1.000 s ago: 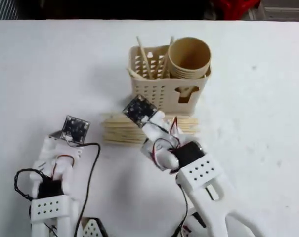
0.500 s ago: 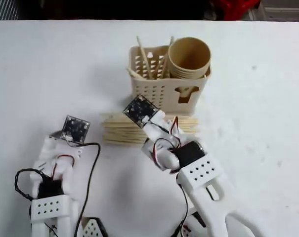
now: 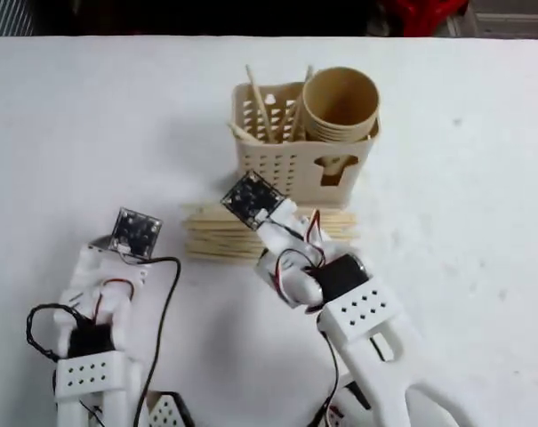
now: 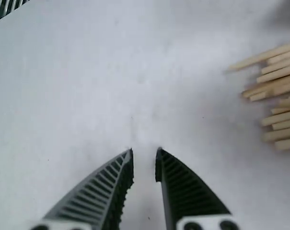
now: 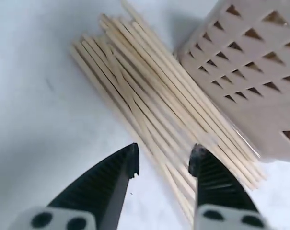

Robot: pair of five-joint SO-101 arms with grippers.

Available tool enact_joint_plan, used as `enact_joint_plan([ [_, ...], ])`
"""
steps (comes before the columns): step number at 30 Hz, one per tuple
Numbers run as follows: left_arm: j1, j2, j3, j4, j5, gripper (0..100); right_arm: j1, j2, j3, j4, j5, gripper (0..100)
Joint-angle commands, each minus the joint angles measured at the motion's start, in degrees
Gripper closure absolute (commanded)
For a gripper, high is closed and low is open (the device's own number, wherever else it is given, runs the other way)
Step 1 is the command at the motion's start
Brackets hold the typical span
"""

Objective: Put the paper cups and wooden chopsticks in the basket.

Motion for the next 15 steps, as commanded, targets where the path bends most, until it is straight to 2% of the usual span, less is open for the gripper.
enact_joint_plan([
  [1, 0.5, -0.7, -0.2, 0.3, -0.5, 90, 0.0, -1.5, -0.5, 0.4, -1.1, 82.2],
  [15, 0.5, -0.7, -0.2, 0.3, -0.5, 91, -0.2, -1.5, -0.4, 1.8, 0.4, 82.2],
])
